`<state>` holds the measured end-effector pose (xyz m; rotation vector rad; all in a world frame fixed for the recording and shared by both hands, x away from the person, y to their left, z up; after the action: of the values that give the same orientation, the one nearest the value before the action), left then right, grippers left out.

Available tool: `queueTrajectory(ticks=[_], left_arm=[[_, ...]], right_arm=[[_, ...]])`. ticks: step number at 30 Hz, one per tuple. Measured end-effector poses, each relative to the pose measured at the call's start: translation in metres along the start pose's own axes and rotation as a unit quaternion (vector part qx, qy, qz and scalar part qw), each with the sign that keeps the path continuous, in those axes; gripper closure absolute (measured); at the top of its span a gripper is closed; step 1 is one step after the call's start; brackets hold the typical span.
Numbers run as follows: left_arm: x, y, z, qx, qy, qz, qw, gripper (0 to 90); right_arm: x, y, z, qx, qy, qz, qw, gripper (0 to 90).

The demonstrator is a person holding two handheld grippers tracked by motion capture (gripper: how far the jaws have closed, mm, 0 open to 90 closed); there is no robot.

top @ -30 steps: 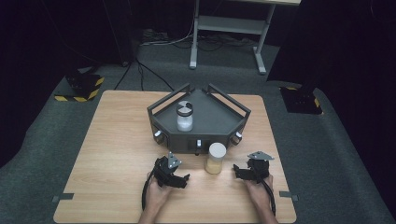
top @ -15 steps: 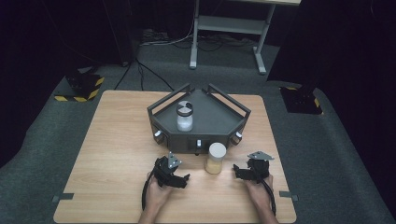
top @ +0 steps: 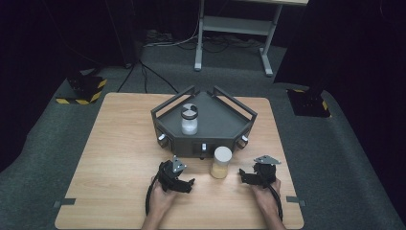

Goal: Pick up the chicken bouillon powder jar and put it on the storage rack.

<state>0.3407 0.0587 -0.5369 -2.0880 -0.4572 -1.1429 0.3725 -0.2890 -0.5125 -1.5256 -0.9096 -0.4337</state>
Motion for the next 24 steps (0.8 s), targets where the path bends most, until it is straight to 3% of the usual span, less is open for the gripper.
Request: queueTrajectory(ticks=[15, 24], left_arm=[[0.000, 0.000, 0.000, 0.000, 0.000, 0.000, 1.0000, 5.8], [0.000, 0.000, 0.000, 0.000, 0.000, 0.000, 1.0000, 5.8]], right_arm=[[-0.005, -0.005, -0.001, 0.007, -0.008, -0.001, 0.9999, 6.7], [-0.011, -0.017, 0.005, 0.029, -0.027, -0.012, 0.9991, 7.4]])
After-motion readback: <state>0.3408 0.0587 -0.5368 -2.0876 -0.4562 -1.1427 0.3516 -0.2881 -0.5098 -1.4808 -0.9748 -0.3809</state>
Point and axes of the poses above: each handheld gripper's, and its own axes: y roughly forward along the jaws, x roughly out of its top, z roughly to its left, the point moved 10 cm from there along y, roughly forward along the jaws, and after that the axes turned 14 degrees about -x, right-handed, at the moved point
